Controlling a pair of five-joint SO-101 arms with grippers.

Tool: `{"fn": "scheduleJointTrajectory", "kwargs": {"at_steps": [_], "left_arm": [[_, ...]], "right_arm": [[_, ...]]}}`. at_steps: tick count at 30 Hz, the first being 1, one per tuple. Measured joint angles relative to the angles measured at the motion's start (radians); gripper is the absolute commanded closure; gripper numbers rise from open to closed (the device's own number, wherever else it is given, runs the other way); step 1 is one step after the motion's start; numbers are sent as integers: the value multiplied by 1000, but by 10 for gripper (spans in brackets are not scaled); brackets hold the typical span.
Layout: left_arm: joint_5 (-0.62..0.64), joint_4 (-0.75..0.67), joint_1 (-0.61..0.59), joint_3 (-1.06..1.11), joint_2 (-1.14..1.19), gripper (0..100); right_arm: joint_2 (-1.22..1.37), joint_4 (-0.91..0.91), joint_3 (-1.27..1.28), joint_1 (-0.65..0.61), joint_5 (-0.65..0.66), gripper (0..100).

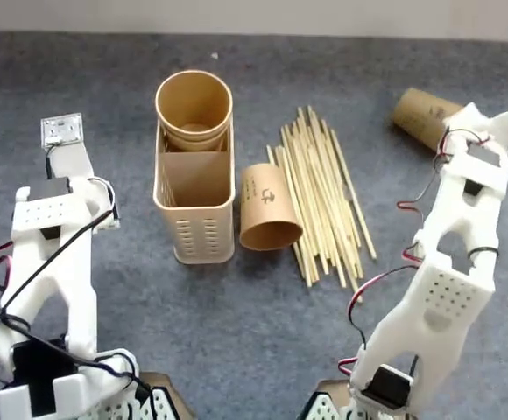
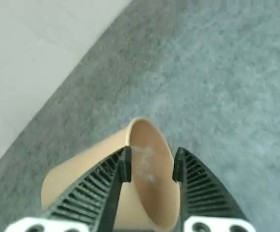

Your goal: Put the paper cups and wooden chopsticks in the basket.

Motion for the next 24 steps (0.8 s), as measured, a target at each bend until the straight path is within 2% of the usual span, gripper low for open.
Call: {"fn": "scheduleJointTrajectory", "kwargs": {"at_steps": [4,7,15,19,24], "left_arm": [[2,0,0,0,0,895],[2,0,0,0,0,895],[2,0,0,2,0,895],[2,0,2,2,0,895],[2,0,31,5,0,895]], "right_arm": [[101,0,-117,2,-3,854],[167,0,-157,2,-3,994],[192,5,-163,-18,0,991],[189,123,-239,-20,150,991],[124,382,-414,-23,322,991]]}}
